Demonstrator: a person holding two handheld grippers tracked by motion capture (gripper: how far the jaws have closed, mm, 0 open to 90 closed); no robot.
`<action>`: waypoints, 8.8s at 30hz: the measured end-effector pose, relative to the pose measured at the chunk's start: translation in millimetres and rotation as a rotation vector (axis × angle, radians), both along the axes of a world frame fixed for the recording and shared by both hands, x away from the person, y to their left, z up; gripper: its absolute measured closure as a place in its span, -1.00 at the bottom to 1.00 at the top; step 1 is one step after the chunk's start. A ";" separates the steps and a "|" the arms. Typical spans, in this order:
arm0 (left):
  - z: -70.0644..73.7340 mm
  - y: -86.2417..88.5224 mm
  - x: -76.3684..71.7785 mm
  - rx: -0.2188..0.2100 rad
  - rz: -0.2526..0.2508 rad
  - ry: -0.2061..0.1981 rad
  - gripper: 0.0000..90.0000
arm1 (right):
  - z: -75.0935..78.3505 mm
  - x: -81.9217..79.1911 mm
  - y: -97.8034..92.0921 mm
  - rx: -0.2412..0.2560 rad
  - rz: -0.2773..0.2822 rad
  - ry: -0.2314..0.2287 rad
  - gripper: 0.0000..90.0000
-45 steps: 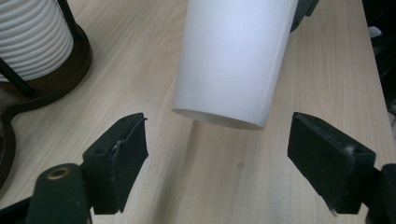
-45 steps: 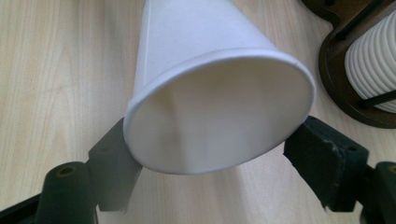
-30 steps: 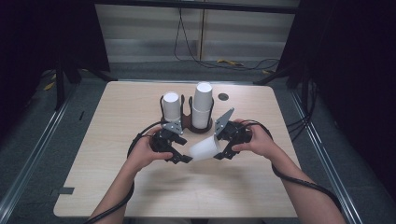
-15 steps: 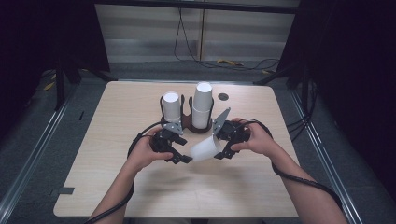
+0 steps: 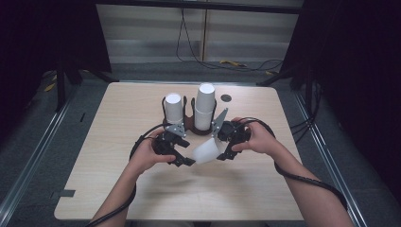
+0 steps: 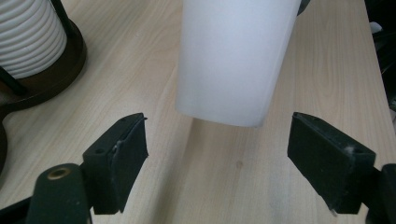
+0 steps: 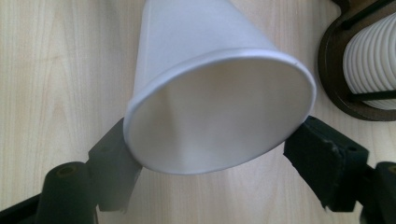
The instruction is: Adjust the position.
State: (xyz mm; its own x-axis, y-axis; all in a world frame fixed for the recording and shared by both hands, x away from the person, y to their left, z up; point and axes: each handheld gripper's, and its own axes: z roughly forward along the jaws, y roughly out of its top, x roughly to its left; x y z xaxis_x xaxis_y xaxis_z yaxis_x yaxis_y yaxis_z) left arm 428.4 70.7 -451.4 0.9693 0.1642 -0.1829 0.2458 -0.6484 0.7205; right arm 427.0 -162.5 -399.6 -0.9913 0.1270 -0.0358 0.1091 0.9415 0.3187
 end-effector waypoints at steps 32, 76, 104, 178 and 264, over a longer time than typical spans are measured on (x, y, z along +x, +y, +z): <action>-2.9 -1.9 -0.3 0.017 0.001 -0.003 -0.56 | 17.8 3.7 25.8 -0.165 0.072 -0.020 -0.52; -10.0 -21.5 -6.7 0.072 -0.043 -0.043 -0.56 | 24.8 3.8 43.8 -0.195 0.107 -0.039 -0.52; -7.2 -16.5 -6.6 0.062 -0.067 -0.088 -0.23 | 21.6 1.9 40.3 -0.074 0.097 -0.007 -0.63; -13.3 -7.2 -2.0 -0.030 -0.045 -0.069 -0.23 | 14.6 4.6 -10.7 0.327 -0.052 0.038 -0.70; -11.8 11.8 3.3 0.111 0.046 -0.058 -0.60 | 4.2 6.1 -10.1 0.089 -0.053 0.031 -0.56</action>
